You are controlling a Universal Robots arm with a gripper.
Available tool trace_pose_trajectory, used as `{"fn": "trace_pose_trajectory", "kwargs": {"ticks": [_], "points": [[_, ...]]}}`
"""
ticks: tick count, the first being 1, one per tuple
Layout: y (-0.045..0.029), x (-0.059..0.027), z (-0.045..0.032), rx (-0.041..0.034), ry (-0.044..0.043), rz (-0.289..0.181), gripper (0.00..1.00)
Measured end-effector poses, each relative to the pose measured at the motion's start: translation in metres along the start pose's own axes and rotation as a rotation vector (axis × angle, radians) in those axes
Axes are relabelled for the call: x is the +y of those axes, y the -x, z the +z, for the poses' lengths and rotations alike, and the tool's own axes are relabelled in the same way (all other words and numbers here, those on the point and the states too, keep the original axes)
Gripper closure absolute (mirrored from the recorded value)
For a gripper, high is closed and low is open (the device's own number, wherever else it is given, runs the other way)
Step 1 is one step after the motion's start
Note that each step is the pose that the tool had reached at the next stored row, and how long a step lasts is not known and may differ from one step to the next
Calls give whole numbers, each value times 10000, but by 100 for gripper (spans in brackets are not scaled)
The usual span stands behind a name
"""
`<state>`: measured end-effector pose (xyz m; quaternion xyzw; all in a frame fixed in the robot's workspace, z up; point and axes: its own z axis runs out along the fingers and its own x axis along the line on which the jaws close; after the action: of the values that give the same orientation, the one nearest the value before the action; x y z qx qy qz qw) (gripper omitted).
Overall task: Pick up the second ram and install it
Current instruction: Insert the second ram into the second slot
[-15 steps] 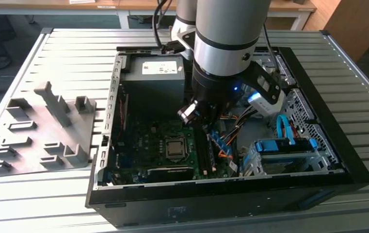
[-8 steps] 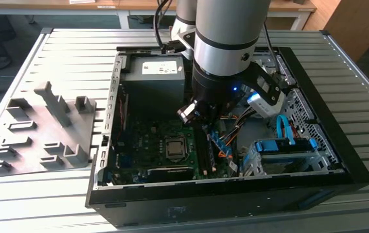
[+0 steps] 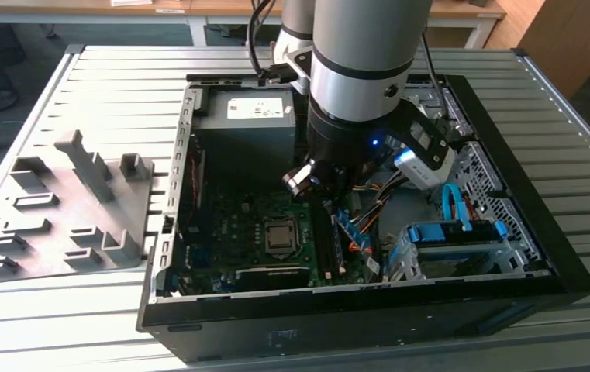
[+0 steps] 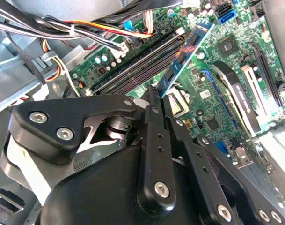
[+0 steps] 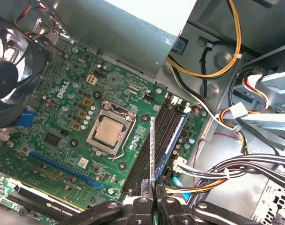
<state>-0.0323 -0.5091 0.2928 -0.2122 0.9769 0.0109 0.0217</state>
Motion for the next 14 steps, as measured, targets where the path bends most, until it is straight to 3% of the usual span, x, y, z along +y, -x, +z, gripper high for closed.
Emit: {"fn": "trace_pose_trajectory", "kwargs": {"ticks": [14], "points": [[0, 0, 0, 4, -30, 282, 86]]}}
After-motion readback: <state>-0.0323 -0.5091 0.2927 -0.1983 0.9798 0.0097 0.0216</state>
